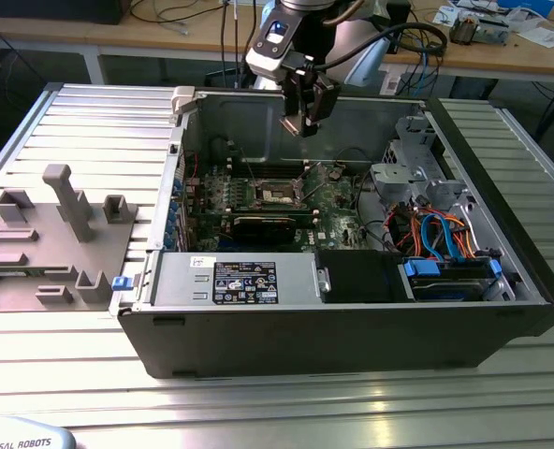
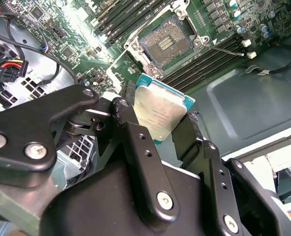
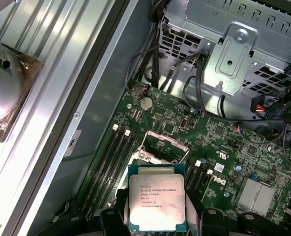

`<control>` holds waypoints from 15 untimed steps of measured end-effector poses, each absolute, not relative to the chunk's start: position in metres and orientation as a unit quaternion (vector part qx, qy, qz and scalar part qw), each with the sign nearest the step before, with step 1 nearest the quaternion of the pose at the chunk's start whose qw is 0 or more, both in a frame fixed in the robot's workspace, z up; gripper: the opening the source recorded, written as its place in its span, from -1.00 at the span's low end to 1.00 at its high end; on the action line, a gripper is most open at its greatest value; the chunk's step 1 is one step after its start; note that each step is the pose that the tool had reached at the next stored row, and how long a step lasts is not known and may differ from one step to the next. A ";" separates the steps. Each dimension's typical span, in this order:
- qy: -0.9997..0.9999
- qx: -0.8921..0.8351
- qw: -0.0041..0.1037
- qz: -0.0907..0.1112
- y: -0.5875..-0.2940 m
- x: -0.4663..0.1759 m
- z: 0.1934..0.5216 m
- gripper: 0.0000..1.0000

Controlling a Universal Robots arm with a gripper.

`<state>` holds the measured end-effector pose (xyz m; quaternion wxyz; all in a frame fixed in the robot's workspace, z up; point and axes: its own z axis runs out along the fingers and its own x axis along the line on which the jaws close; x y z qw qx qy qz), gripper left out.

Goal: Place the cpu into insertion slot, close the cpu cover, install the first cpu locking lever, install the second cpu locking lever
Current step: 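Place the cpu into insertion slot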

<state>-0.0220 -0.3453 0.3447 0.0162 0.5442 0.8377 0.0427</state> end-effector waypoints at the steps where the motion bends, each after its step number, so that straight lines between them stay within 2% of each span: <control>1: 0.837 0.545 0.016 0.043 -0.345 -0.022 0.345 0.08; 15: 0.830 0.557 0.017 0.042 -0.345 -0.022 0.344 0.08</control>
